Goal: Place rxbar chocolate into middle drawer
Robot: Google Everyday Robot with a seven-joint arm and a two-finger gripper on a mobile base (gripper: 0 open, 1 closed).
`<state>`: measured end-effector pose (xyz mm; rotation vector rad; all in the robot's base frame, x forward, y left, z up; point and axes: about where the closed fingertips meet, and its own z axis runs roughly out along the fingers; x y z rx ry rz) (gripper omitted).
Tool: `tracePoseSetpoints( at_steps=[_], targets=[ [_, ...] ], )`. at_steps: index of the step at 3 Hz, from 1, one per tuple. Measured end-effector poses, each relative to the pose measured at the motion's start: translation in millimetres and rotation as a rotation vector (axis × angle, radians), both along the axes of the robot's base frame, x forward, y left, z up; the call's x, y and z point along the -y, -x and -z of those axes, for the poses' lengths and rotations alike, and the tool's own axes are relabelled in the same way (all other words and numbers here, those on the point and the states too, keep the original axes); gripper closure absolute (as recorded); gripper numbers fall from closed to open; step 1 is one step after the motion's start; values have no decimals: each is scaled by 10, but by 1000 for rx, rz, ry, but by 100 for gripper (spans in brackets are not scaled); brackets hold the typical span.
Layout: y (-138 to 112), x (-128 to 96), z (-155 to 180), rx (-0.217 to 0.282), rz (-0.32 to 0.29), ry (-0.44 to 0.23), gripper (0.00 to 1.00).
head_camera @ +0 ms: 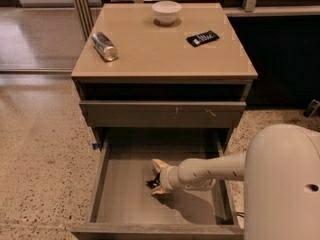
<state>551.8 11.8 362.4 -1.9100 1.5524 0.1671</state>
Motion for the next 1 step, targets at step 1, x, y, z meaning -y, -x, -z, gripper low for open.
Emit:
tracePoseSetpoints(
  at_steps=[1],
  targets=[
    [0,0,0,0,0,0,0]
  ],
)
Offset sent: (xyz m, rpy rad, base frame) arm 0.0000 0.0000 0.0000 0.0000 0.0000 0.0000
